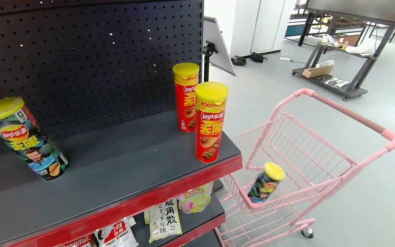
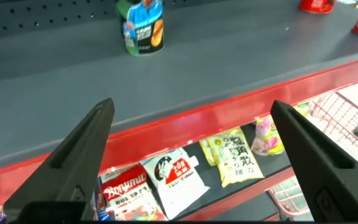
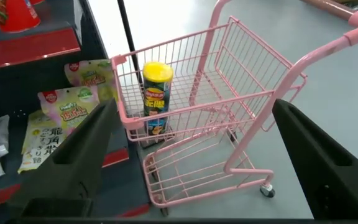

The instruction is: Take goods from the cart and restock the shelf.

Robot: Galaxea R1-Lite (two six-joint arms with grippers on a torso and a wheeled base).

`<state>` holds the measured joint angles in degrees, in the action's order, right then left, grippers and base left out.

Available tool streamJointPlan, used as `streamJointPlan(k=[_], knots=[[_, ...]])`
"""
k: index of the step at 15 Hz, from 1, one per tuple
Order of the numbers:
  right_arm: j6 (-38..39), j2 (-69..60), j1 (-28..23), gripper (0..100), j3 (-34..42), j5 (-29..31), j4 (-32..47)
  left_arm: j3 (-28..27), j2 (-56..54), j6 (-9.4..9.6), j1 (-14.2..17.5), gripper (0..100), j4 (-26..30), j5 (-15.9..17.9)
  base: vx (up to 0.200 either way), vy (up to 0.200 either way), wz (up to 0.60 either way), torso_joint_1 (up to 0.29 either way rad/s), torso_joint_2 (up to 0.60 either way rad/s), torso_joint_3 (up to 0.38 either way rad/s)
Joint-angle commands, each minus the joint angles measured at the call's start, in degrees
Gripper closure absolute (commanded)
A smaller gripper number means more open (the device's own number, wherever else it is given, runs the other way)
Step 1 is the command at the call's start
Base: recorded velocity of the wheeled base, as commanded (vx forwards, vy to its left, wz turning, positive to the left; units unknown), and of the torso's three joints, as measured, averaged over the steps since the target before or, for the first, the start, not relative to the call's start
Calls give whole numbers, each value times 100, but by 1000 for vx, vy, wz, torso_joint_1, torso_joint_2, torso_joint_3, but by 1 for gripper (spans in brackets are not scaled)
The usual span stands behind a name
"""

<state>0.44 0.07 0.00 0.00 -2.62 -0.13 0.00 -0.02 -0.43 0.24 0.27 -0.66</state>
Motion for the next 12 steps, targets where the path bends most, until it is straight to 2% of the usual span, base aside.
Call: streamJointPlan(k=[1, 5, 7, 10, 12], knots=[[0, 1, 0, 0, 0, -2, -4, 0, 2, -1, 2, 0, 0, -4, 0, 0, 0, -124, 344, 188], [-9, 1, 0, 0, 0, -2, -4, 0, 2, -1, 2, 0, 0, -4, 0, 0, 0, -128, 333, 195], [-9, 1, 0, 0, 0, -2, -4, 0, 2, -1, 2, 0, 0, -4, 0, 0, 0, -24, 68, 41], [-9, 1, 0, 0, 0, -2, -4, 0, 2, -1, 2, 0, 0, -4, -200, 0, 0, 2, 22, 9], [-9, 1, 0, 0, 0, -2, -4, 0, 2, -1, 2, 0, 0, -4, 0, 0, 0, 0, 0, 0]])
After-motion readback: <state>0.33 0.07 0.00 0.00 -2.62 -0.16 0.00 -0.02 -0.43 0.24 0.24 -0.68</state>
